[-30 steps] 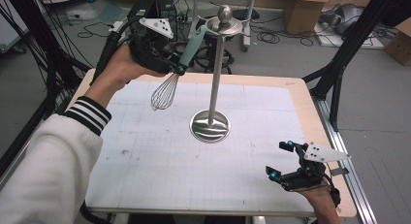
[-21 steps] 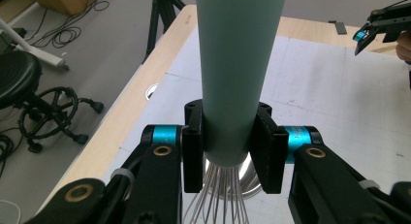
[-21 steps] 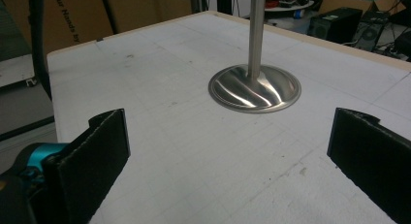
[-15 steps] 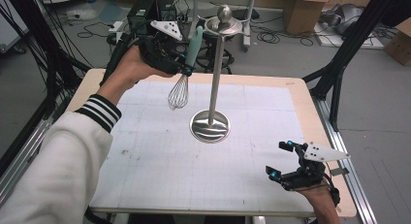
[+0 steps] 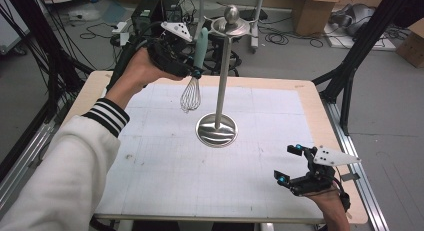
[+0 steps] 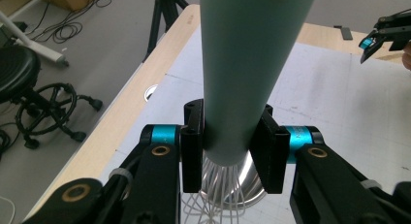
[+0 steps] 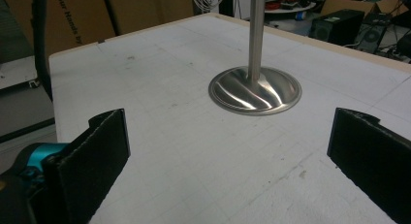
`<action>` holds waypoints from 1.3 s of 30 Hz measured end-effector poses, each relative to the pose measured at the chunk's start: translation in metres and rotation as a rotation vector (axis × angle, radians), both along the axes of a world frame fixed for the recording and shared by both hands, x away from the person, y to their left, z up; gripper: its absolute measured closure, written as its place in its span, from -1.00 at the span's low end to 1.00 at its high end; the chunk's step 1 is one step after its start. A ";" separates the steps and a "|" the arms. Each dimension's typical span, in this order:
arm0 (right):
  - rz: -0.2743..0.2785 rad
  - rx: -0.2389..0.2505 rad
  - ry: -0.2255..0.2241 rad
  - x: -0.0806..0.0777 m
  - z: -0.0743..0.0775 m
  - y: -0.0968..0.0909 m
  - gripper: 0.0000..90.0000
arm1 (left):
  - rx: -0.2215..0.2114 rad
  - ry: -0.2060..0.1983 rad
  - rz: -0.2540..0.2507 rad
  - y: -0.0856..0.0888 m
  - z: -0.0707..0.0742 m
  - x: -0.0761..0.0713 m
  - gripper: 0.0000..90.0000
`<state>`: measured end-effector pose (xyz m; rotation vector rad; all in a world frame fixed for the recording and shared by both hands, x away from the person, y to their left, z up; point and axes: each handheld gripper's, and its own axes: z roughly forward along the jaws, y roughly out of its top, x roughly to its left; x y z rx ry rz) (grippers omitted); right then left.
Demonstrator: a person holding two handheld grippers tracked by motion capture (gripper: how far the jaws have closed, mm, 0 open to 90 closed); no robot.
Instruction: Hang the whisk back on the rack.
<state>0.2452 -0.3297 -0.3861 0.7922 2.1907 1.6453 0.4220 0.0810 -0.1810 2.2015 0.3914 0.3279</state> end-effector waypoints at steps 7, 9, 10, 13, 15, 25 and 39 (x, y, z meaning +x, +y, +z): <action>0.000 -0.004 -0.001 0.002 -0.001 -0.001 -0.99 | -0.005 -0.036 0.003 0.006 0.004 -0.005 0.14; -0.002 -0.003 0.001 0.001 -0.001 -0.001 -0.99 | -0.002 -0.040 0.001 0.009 0.005 -0.008 0.06; -0.002 -0.004 0.001 0.000 0.000 0.000 -0.99 | -0.002 -0.041 -0.005 0.011 0.005 -0.011 0.01; -0.001 -0.004 0.000 -0.001 0.000 0.000 -0.99 | -0.040 -0.056 -0.017 0.019 0.005 -0.018 -0.06; 0.002 -0.008 -0.006 -0.001 0.001 0.002 -0.99 | -0.051 -0.057 -0.018 0.027 0.002 -0.023 -0.18; -0.002 -0.007 -0.014 -0.003 0.004 0.003 -0.99 | -0.090 -0.078 0.002 0.066 -0.009 -0.053 -0.45; -0.018 -0.004 -0.022 -0.003 0.006 -0.001 -0.99 | -0.179 -0.080 0.028 0.111 -0.037 -0.083 -0.96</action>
